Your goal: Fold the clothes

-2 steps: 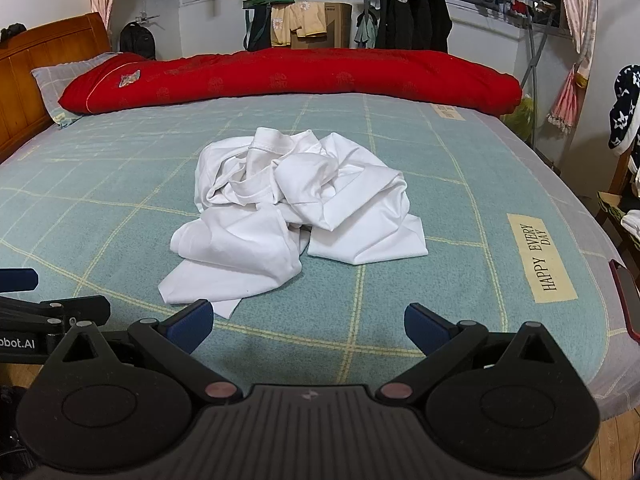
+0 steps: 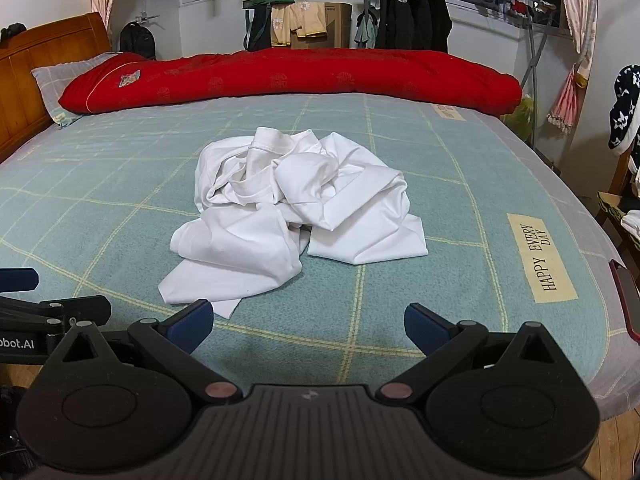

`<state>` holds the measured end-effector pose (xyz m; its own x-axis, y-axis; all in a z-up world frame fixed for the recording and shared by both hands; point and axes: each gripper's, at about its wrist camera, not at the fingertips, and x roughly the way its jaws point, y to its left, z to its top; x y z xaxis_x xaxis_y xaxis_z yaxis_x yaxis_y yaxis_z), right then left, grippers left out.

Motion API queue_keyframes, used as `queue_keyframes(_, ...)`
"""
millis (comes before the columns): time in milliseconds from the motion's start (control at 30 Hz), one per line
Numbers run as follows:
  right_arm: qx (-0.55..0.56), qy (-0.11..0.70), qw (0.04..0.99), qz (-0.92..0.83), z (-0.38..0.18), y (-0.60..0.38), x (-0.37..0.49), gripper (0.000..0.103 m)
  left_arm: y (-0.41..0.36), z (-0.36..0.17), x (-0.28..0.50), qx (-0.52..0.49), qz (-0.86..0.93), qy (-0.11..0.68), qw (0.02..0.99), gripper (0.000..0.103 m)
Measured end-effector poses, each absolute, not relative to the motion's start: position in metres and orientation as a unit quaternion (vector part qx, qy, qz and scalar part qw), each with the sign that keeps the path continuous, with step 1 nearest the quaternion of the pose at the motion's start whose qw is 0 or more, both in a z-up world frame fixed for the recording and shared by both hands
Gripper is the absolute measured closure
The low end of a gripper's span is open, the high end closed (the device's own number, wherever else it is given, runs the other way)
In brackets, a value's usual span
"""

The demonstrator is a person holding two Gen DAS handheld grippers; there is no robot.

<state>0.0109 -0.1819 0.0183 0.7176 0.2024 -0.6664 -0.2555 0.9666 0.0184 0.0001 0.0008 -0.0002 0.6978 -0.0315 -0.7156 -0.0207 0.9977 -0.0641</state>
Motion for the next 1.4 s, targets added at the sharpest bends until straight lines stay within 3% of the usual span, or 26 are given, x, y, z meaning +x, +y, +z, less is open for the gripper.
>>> queue_keyframes(1400, -0.037, 0.35, 0.928, 0.123, 0.0184, -0.1838, 0.0072, 0.0, 0.0025, -0.0011, -0.0034, -0.037, 0.001, 0.385, 0.922, 0.001)
